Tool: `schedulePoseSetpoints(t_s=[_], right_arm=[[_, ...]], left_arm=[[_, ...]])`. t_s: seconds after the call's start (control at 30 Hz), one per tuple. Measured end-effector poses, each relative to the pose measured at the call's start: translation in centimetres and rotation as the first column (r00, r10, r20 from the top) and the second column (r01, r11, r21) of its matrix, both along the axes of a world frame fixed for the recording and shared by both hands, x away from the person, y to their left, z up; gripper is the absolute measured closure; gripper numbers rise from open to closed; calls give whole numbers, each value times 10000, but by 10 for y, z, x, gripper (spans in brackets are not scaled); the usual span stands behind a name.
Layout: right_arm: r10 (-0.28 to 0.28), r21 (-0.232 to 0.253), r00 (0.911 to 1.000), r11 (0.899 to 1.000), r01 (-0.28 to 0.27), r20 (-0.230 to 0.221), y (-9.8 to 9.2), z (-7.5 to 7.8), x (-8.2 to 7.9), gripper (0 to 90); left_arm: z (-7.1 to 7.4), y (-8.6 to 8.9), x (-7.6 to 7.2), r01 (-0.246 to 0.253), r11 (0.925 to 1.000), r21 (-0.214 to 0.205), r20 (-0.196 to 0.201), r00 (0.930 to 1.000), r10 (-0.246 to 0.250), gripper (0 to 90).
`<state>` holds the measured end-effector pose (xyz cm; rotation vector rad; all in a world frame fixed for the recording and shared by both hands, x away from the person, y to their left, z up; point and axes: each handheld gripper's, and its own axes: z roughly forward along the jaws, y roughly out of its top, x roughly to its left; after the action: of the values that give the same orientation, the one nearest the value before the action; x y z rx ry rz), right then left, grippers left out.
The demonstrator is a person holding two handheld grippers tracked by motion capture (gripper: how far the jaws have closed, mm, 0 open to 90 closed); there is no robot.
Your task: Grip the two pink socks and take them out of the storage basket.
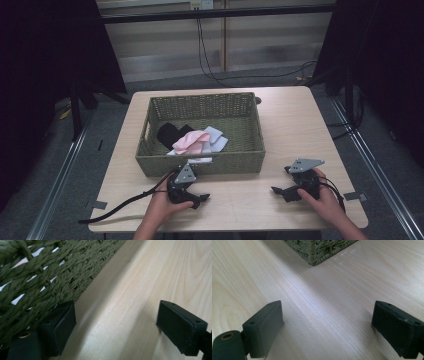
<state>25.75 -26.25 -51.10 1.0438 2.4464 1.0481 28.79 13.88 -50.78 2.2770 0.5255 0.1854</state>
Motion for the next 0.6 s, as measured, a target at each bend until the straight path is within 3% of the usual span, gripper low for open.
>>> schedulePoseSetpoints(t_s=[0.1,0.2,0.27,0.33,0.43,0.6], right_arm=[[3,0,10000,10000,-3,-4,0,0,0,94],[1,2,10000,10000,-1,-5,0,0,0,94],[1,2,10000,10000,-1,-3,0,0,0,94],[3,1,10000,10000,-3,-3,0,0,0,94],[2,3,10000,10000,-2,-3,0,0,0,94],[2,-1,10000,10000,-2,-3,0,0,0,94]], left_arm=[[3,-2,0,36,9997,253,-153,9999,-32,165],[12,-4,3,141,9944,1047,-653,9978,-73,184],[19,-4,7,282,9893,1431,-1366,9906,-85,207],[23,-4,10,402,9878,1505,-1942,9809,-104,236],[32,-1,12,530,9826,1781,-1938,9809,-178,237],[53,3,15,424,9833,1770,-2044,9789,-54,242]])
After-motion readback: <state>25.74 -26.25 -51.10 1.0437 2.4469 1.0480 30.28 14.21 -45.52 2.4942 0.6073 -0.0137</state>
